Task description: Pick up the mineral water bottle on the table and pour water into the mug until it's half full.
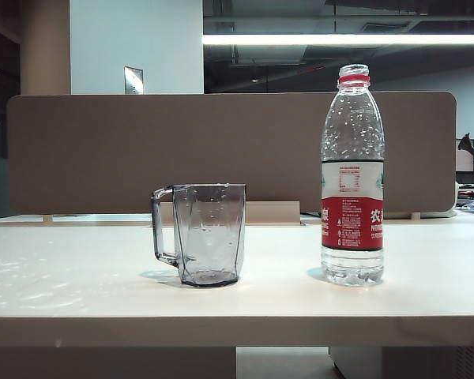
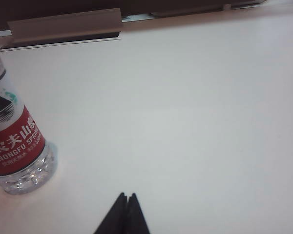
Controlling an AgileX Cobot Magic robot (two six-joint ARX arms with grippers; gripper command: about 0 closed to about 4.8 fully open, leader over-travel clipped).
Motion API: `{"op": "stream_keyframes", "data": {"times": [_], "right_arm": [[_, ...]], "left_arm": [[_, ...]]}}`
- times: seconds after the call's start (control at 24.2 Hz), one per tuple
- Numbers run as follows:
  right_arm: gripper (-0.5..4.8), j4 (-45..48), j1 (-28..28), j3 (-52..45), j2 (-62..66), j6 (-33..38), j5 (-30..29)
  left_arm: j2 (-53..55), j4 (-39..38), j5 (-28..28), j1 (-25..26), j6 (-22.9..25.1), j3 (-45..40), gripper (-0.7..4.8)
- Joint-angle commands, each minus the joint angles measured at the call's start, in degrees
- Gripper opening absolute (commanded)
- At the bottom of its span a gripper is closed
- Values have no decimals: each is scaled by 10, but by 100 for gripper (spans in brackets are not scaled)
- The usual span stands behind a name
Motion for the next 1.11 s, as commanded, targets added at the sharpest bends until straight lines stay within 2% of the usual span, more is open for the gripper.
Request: {"op": "stream_keyframes", "data": {"times": [0.04,0.62,0.74,0.87,0.95,1.11], "right_arm": [[-1,6,1,-4,-1,0,1],[-1,6,1,-4,-1,0,1],[-1,6,1,-4,-1,0,1],[-1,6,1,-4,-1,0,1],[-1,6,1,-4,-1,0,1],[-1,6,1,-4,-1,0,1]], "left_arm": [[0,-5,0,1,-1,1,-1],[0,-5,4,0,5,1,-1],[0,-4,28,0,87,1,-1],[1,-6,56,0,104,4,-1],[13,-33,95,0,103,23,-1],[78,-115,110,-12,103,104,-1]]}}
